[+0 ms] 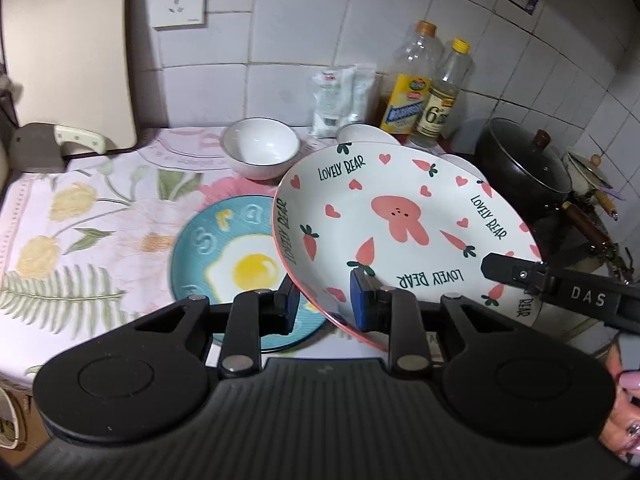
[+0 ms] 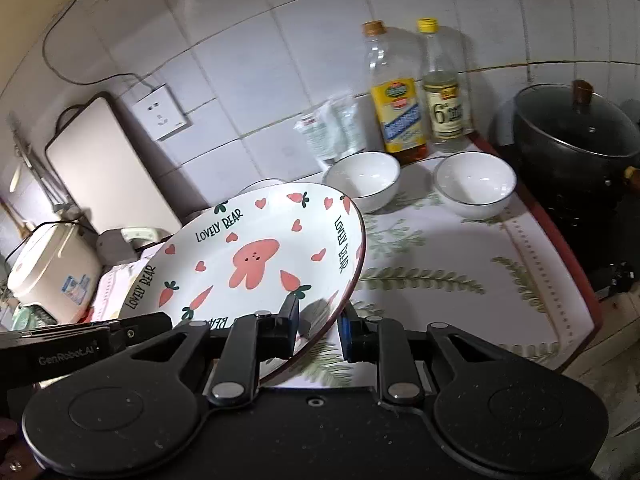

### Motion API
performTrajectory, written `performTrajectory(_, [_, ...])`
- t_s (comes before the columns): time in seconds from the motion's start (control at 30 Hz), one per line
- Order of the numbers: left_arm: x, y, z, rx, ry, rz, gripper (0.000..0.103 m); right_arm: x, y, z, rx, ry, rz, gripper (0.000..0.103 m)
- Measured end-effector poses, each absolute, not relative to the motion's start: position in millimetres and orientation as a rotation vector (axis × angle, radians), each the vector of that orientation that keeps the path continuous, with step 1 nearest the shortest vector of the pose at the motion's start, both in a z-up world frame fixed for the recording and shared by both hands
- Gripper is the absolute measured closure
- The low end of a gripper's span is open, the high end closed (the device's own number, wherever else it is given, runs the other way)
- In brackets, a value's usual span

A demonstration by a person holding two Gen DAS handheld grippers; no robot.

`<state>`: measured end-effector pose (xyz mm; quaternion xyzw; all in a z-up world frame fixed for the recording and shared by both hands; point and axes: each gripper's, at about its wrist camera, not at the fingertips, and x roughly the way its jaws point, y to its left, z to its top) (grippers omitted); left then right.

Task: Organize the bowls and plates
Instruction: 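Carry the bunny plate over the blue plate stack, then lower the bunny plate flat onto the blue plate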

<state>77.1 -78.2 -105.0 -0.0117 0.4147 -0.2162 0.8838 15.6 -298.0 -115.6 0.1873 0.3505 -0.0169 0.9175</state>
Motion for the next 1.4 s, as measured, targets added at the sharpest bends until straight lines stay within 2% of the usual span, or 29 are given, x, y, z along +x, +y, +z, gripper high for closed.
performTrajectory(0.3, [83,-39,-111,-0.072,0.885,-0.416,0.078,27,-266,-114,0.366,0.77,0.004,0.076])
performTrajectory(1.03, [134,1,-197,-0.11,0.98,-0.328,0.079,91,-230,-194,0.387,0.908,0.06,0.076])
performTrajectory(1.4, [152,0,-216,-0.103,1.017,-0.343,0.079,117,-224,-211,0.342,0.945,0.044,0.076])
